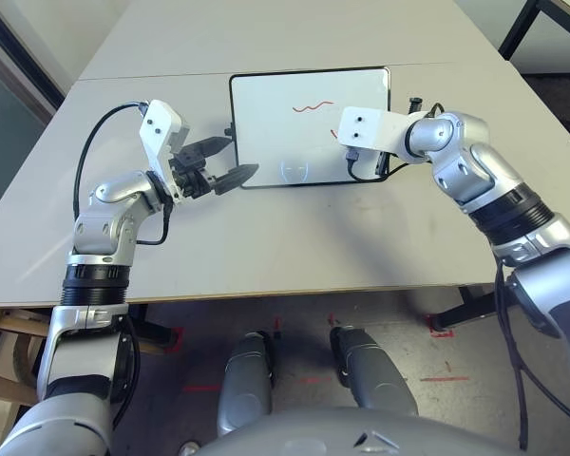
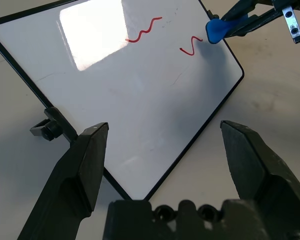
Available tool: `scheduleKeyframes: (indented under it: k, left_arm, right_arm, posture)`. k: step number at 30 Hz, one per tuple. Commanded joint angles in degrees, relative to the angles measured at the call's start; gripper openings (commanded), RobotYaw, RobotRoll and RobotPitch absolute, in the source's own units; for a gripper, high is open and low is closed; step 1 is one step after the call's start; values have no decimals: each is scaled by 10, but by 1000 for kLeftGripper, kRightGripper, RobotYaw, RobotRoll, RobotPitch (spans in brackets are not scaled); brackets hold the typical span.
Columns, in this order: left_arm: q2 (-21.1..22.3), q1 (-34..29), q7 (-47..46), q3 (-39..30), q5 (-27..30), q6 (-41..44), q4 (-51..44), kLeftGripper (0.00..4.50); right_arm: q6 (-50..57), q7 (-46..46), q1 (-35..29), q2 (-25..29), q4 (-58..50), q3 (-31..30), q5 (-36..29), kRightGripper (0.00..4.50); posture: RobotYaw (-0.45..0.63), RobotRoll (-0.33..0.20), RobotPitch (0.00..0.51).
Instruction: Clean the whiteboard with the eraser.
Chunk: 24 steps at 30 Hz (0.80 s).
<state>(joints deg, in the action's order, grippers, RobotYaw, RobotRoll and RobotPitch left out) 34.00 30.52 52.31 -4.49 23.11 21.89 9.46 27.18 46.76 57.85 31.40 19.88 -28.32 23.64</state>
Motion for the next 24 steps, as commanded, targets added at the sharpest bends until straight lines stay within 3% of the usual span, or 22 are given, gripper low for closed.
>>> scheduleKeyframes:
  k: [1,24]
  left_arm:
    - [5,-9,-1,-4,-3,2,-8,4500]
    - [13,-26,-10,-13,2,11,-28,4500]
  right_arm:
    - [-15,13,9,-4,20,12,-5,249]
    - [-101,7,67,-66,192,25,-3,248]
  posture:
    - [-189,0,134]
    - [-155,0,143]
